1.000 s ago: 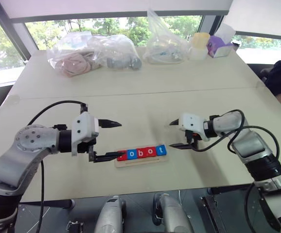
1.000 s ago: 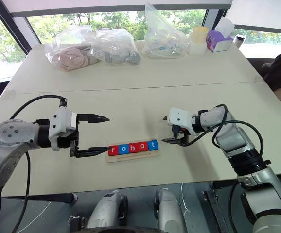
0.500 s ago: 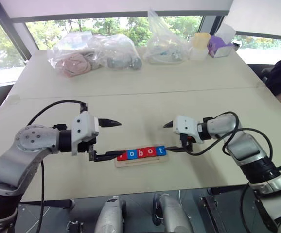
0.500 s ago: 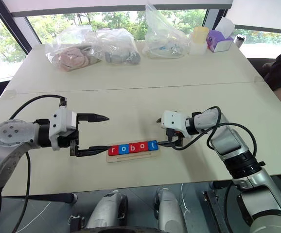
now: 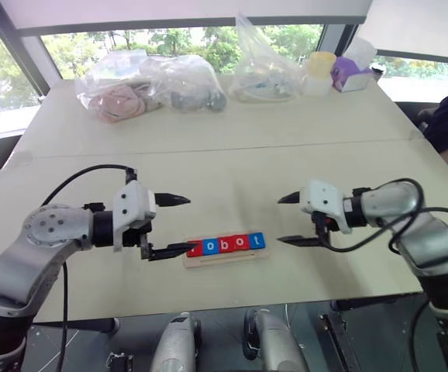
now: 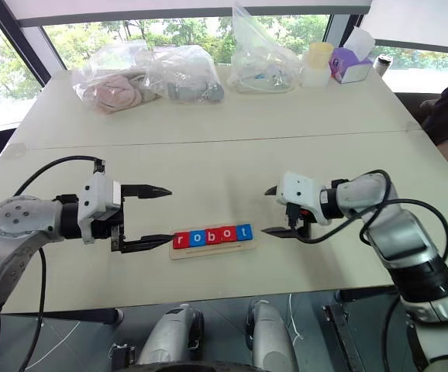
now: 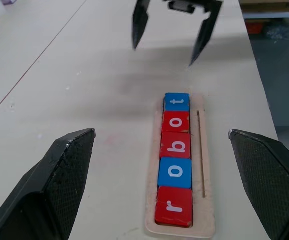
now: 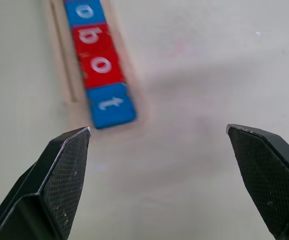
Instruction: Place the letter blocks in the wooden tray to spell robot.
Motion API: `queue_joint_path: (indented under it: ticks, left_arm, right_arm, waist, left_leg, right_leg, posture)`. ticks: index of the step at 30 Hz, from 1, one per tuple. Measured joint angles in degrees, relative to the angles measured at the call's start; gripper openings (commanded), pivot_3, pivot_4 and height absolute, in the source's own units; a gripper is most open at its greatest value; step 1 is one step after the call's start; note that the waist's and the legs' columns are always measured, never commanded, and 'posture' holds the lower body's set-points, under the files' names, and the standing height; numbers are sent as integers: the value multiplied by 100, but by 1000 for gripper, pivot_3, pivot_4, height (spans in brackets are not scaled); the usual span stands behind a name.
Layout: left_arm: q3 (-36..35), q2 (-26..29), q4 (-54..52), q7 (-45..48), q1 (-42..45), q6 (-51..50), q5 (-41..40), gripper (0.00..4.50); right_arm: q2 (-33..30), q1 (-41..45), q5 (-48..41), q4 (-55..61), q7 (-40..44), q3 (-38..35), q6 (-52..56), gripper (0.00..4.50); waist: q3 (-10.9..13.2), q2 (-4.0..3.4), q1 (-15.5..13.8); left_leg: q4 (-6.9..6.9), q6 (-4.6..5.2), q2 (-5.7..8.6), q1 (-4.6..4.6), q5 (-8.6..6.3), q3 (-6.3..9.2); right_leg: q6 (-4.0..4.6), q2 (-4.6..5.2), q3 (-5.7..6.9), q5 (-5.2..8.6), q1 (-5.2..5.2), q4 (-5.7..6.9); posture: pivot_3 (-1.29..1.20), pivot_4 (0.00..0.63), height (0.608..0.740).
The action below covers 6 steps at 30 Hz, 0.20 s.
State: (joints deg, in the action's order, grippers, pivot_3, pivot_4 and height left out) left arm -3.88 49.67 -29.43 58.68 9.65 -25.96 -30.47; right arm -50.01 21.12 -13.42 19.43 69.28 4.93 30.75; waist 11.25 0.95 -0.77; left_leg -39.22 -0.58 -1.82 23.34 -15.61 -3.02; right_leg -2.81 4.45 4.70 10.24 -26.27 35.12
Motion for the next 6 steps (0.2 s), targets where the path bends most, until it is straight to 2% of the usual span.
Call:
queue_joint_path:
  ticks: [6]
  left_arm:
    - [-219, 175, 1, 67, -400, 22, -3, 4500]
  right_arm:
    - [-267, -665, -1053, 1162, -282, -870, 1288, 4477]
  waist:
    - [0, 1, 2]
  left_leg:
    - [-1, -1, -2, -1, 0, 1]
  right_leg:
    - [3, 1, 0, 1, -1, -1]
  posture:
    - [0, 150, 740]
